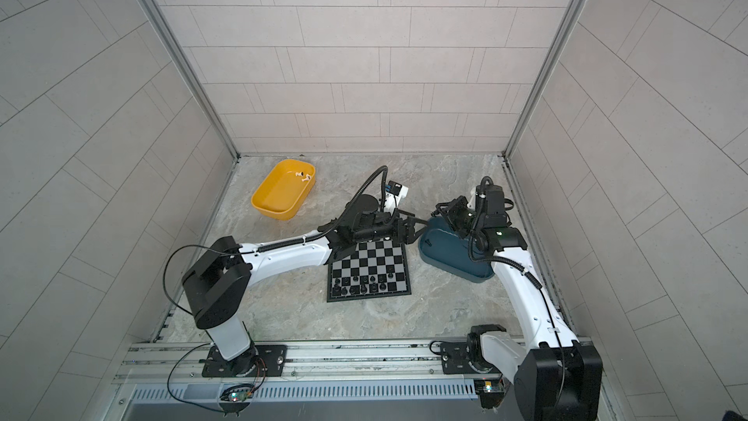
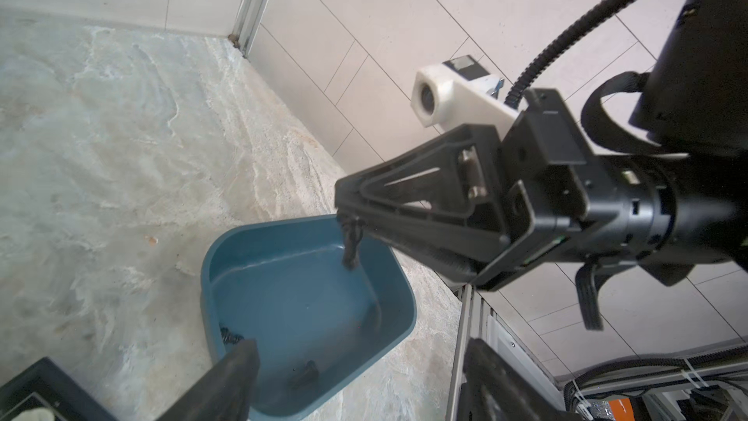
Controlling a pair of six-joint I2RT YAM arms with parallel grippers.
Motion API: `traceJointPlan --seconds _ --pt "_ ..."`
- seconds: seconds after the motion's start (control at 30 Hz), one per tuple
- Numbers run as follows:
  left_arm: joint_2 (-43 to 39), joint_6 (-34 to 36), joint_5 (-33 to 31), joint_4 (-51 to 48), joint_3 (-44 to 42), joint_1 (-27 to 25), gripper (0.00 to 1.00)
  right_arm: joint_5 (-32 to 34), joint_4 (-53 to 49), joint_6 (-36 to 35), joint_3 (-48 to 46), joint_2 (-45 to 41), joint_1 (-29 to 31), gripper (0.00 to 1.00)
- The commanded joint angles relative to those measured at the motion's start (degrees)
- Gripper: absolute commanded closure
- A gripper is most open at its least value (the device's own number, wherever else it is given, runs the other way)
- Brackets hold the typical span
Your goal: Set up the chess pieces on the board
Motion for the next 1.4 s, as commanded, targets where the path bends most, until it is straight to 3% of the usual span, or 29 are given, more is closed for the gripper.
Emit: traceJointPlan --seconds 0.0,0.87,1.03,1.17,1.37 --pt "1.9 -0.7 1.6 3.6 3.1 0.4 0.22 -2.6 3.1 6.0 -0.3 -0.9 0.9 0.94" --pt "4.5 -4.7 -0.5 3.3 5.7 1.6 0.90 -5.9 9.1 12.1 -2.6 -1.1 2.4 0.95" --pt "4.4 -6.1 0.4 3.1 5.8 1.6 0.90 -5.9 9.9 12.6 -2.7 -1.1 2.6 0.95" --pt "4.8 -6.6 1.3 3.1 5.7 1.5 0.80 -5.8 10.3 12.8 -2.8 -1.0 2.6 0.95" --pt "4.7 -7.0 1.1 2.8 5.5 1.5 0.85 -5.9 10.8 13.0 -3.0 -1.1 2.7 0.95"
